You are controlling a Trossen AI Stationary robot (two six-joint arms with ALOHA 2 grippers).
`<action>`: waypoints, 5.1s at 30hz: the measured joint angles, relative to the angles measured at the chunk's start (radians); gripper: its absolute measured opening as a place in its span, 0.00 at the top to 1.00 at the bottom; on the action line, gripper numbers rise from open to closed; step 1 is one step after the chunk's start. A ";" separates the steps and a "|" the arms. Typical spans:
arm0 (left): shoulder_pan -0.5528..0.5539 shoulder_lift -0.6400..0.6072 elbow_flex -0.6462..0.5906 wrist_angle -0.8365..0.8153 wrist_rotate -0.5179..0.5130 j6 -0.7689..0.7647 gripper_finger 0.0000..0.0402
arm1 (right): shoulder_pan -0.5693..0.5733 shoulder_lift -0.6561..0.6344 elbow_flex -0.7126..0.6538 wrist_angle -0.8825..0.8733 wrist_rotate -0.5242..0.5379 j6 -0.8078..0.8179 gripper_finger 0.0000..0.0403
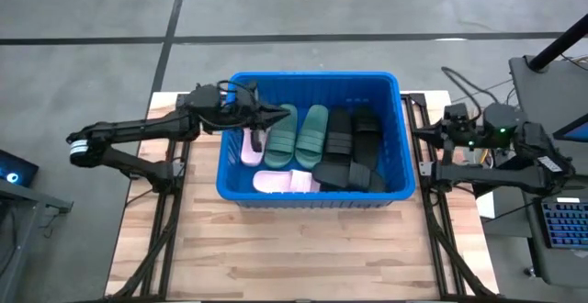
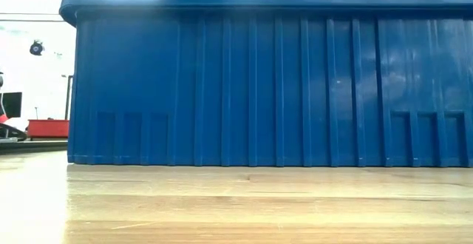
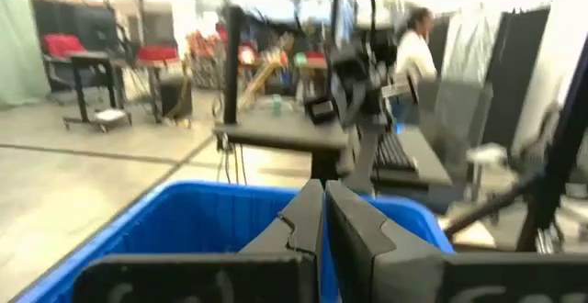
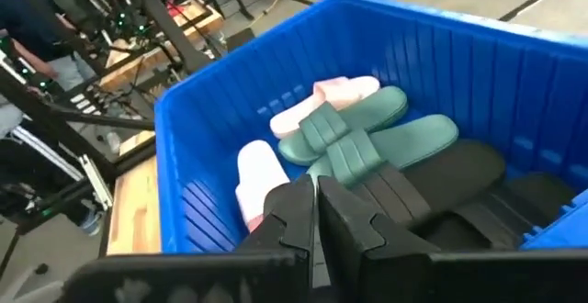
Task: Pick and place slides into bin
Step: Return to Home Position
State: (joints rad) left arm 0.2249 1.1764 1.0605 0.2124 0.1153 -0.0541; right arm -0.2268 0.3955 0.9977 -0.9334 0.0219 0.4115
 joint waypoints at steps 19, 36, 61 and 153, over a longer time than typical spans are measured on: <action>0.152 -0.238 -0.477 0.426 0.010 -0.159 1.00 | 0.000 -0.069 -0.313 0.375 -0.189 0.070 0.98; 0.352 -0.326 -0.668 0.635 0.139 -0.314 1.00 | 0.000 -0.079 -0.368 0.445 -0.125 0.160 0.98; 0.009 -0.633 -0.901 0.837 -0.264 -0.180 1.00 | 0.000 -0.079 -0.368 0.442 -0.126 0.187 0.98; -0.095 -1.086 -1.055 0.072 -0.196 -0.123 1.00 | 0.000 -0.047 -0.300 0.385 -0.073 0.296 0.98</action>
State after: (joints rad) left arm 0.1303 0.0907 0.0051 0.2845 -0.0812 -0.1776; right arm -0.2272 0.3485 0.6979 -0.5480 -0.0508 0.7074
